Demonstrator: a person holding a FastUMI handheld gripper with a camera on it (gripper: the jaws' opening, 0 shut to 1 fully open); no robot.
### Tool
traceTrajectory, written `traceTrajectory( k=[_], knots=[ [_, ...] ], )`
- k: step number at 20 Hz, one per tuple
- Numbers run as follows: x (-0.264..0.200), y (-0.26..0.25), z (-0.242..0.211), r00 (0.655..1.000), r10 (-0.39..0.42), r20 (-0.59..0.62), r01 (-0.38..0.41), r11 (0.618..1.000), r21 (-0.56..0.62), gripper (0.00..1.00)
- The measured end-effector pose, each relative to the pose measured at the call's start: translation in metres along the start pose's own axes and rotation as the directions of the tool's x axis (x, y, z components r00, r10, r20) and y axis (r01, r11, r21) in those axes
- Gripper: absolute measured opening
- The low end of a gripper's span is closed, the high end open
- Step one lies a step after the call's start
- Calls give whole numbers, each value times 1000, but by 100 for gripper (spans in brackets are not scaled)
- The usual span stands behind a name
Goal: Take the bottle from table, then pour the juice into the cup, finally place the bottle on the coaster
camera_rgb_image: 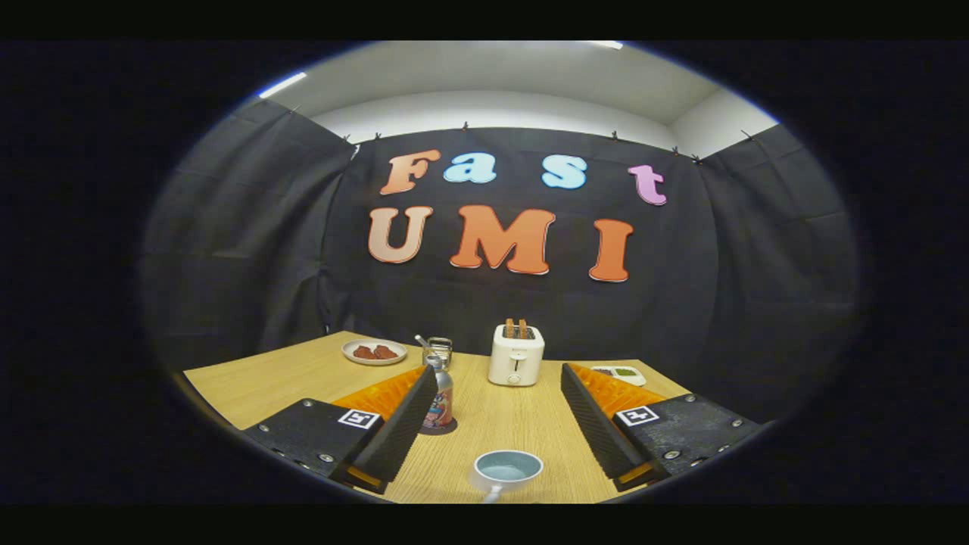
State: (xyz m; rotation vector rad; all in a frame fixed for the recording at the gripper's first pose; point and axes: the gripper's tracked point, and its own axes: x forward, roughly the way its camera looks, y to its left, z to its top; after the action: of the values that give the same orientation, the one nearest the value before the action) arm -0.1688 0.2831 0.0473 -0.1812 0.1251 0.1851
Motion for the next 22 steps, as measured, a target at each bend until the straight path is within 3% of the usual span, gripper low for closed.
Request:
traceTrajectory(
  k=[8, 22],
  knots=[
    [-49, -32, 30, 996, 4, 90, -6, 1000, 25, 97],
    [-63, -41, 39, 988, 14, 156, -14, 1000, -4, 98]
  ],
)
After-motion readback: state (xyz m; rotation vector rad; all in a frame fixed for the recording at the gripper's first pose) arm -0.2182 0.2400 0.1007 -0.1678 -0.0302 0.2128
